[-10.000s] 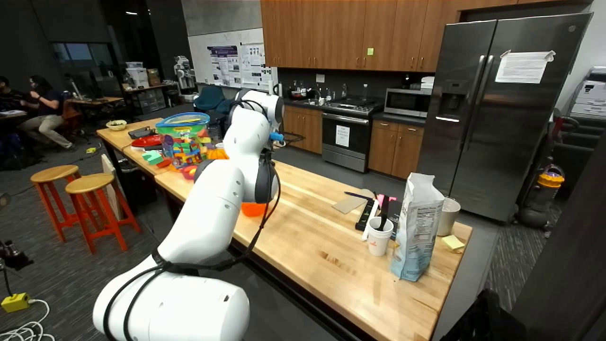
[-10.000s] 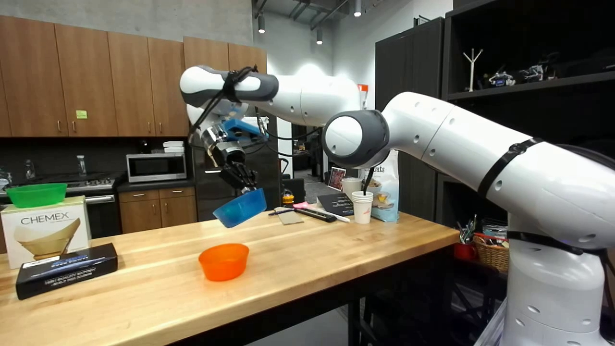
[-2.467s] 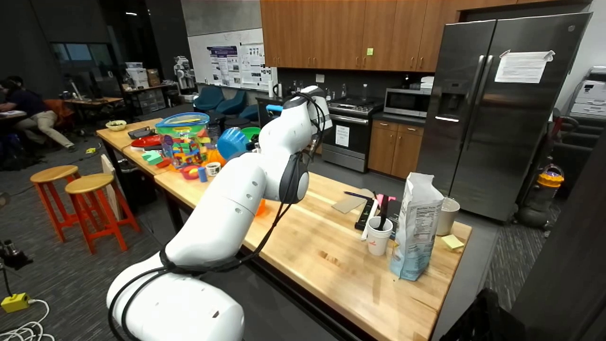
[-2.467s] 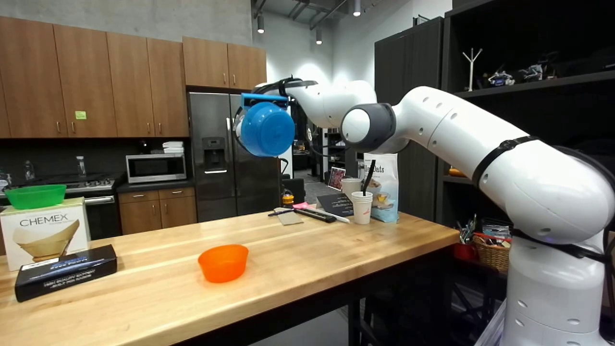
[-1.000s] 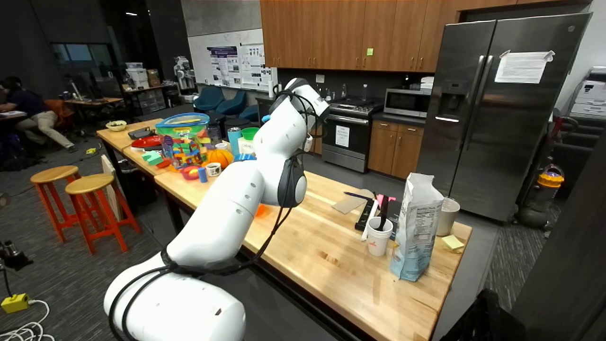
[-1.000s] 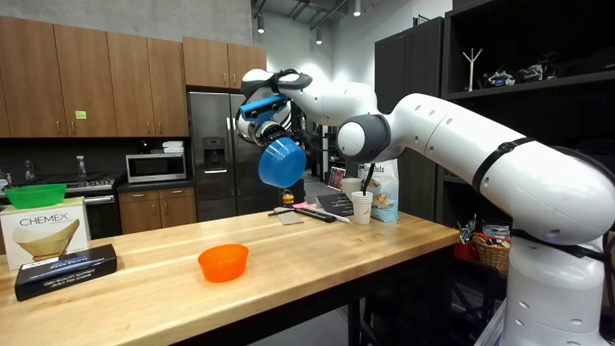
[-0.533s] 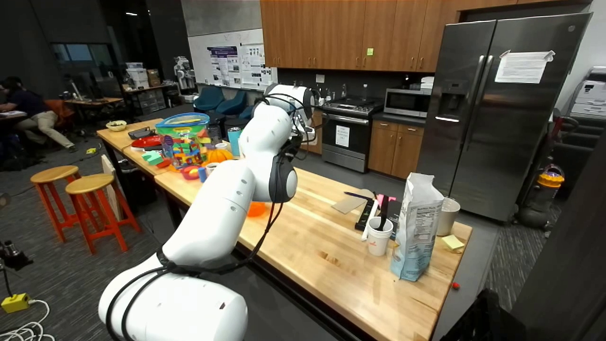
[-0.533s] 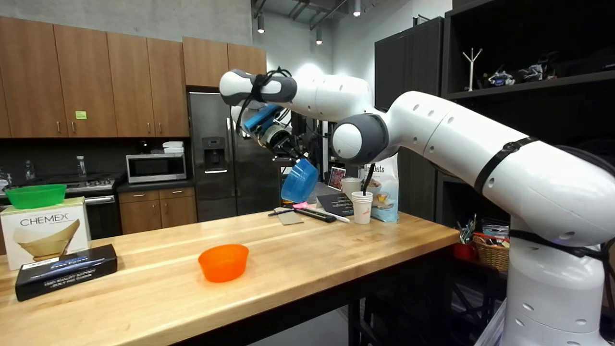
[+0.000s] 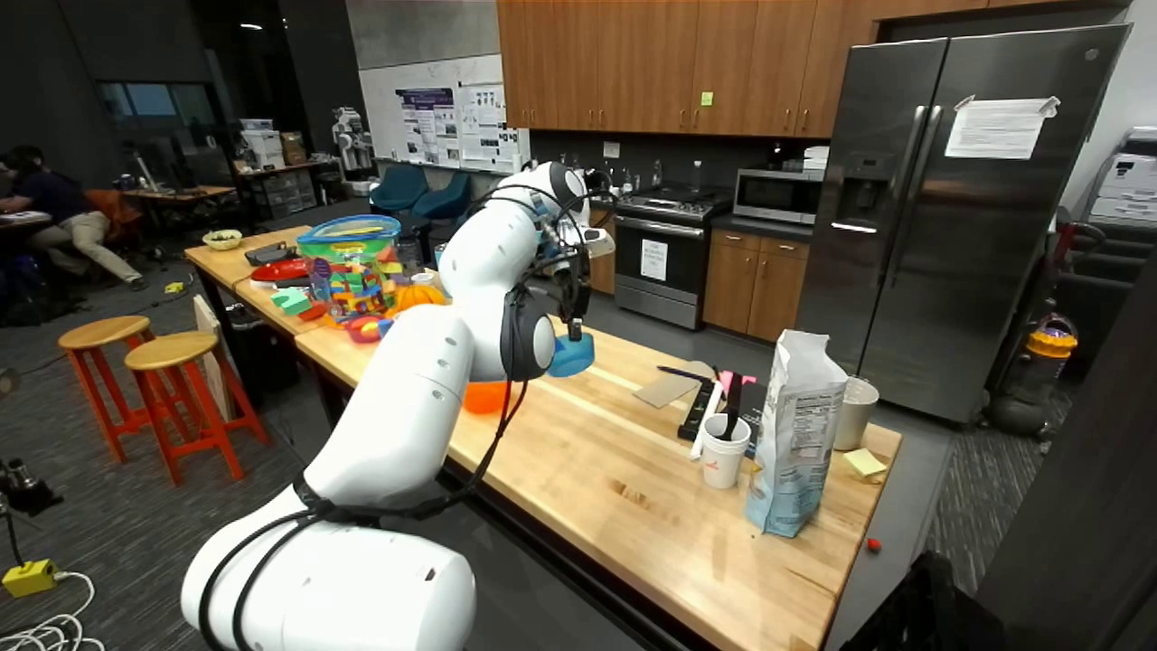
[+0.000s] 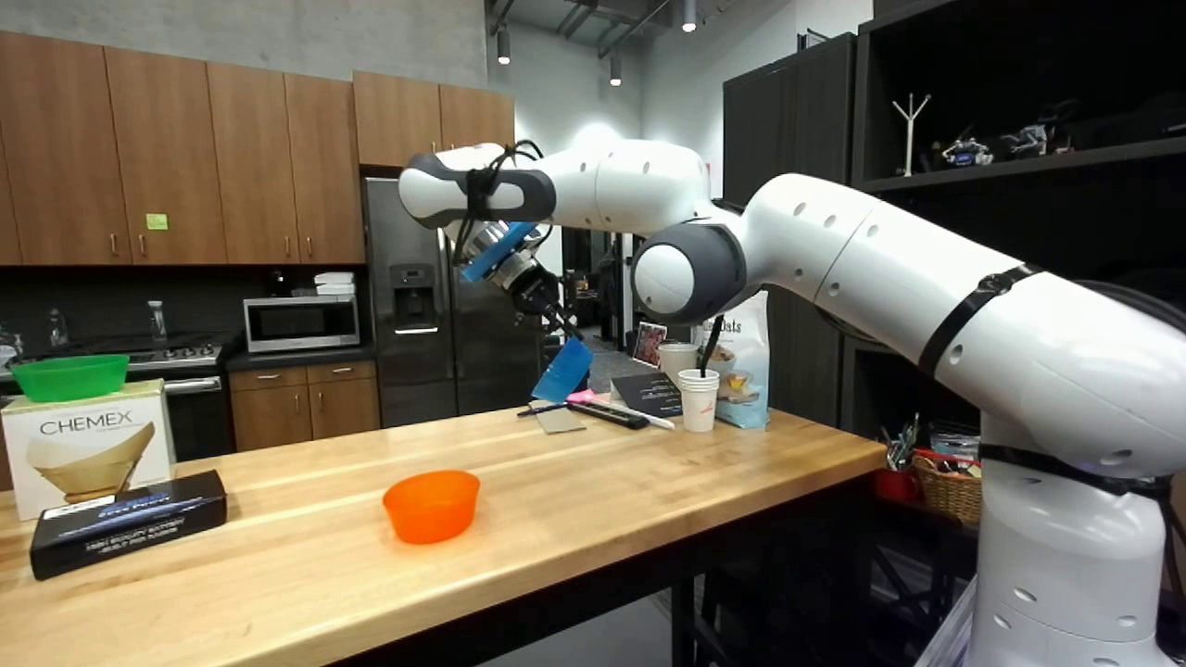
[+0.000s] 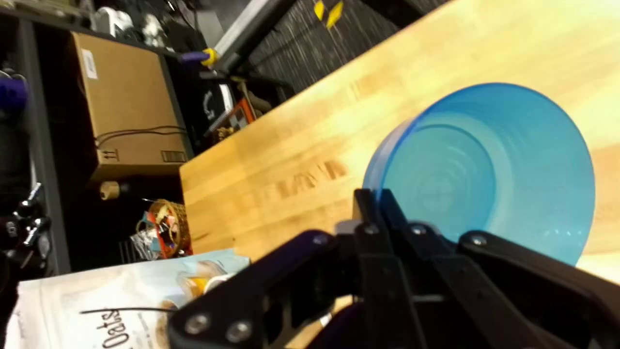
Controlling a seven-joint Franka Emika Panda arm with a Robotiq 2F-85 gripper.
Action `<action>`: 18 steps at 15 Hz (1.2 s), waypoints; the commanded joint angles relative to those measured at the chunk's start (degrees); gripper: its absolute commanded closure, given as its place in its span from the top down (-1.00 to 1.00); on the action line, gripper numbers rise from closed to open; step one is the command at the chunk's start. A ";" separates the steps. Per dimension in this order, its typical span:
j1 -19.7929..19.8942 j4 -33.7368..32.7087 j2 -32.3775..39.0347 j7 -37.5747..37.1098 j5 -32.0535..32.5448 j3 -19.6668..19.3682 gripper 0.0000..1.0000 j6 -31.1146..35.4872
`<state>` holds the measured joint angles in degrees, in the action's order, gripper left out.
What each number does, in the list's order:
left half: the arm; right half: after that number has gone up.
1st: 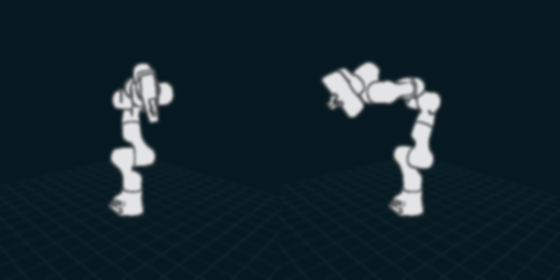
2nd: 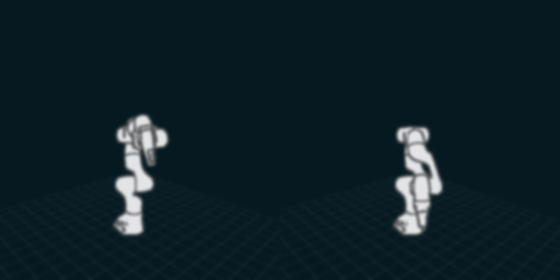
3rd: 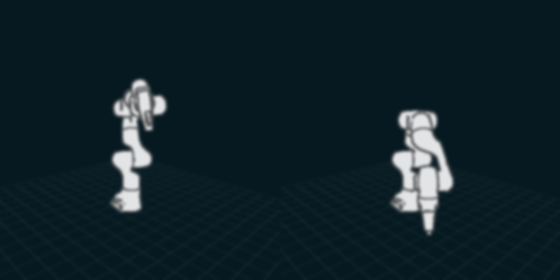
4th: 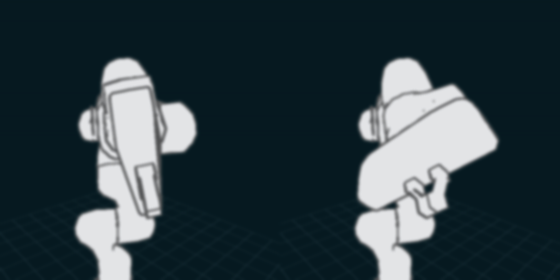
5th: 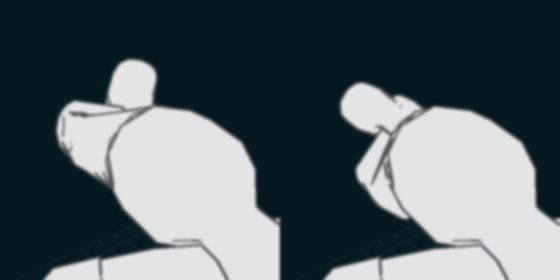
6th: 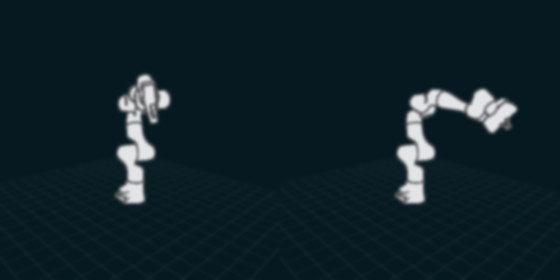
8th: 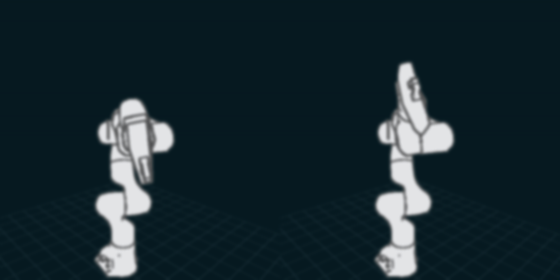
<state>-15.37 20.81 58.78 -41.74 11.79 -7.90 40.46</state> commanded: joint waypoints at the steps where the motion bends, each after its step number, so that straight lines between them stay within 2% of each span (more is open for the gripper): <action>1: 0.94 -0.01 -1.11 -0.97 -1.39 0.41 -0.98 10.72; 4: 2.60 0.00 -1.02 -1.47 -5.33 2.81 -0.98 19.10; 6: 3.98 0.00 -0.97 -1.58 -9.53 5.19 -0.98 21.35; 14: 10.00 1.93 -1.35 -4.94 -27.86 15.82 -0.98 21.90; 16: 10.86 0.26 -0.08 -5.61 -31.17 17.21 -0.98 21.93; 18: 11.24 0.26 -0.16 -5.61 -31.86 17.07 -0.98 21.83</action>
<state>-5.51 21.07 58.84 -46.21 -17.90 7.92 61.87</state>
